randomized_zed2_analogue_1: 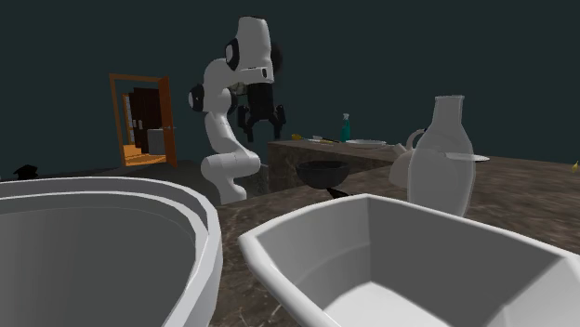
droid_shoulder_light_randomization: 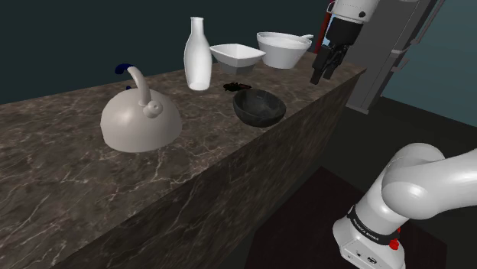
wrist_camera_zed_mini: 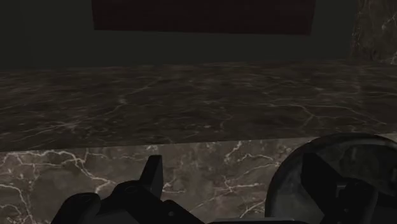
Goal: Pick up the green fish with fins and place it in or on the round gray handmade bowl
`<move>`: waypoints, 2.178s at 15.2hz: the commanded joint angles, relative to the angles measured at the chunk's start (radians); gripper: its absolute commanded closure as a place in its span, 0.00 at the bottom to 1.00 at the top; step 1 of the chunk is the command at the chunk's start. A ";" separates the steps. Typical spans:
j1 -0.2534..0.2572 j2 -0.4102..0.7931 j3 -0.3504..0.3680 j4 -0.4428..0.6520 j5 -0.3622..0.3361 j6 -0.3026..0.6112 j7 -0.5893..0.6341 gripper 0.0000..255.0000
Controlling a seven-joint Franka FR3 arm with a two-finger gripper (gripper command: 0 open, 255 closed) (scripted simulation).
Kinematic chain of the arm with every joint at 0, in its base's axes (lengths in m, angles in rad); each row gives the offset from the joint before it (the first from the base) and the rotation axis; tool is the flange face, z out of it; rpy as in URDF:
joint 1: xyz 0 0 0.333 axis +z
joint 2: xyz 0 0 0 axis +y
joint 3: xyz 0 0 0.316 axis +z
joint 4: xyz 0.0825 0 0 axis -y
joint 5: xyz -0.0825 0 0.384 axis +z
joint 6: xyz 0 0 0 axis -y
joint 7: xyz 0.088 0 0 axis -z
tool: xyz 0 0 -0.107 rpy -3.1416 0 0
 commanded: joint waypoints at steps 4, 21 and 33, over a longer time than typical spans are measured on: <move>0.015 0.099 0.005 0.029 -0.005 0.079 -0.019 0.00; 0.075 0.700 0.045 0.408 -0.046 0.351 -0.104 0.00; 0.085 0.890 0.057 0.508 -0.067 0.454 -0.119 0.00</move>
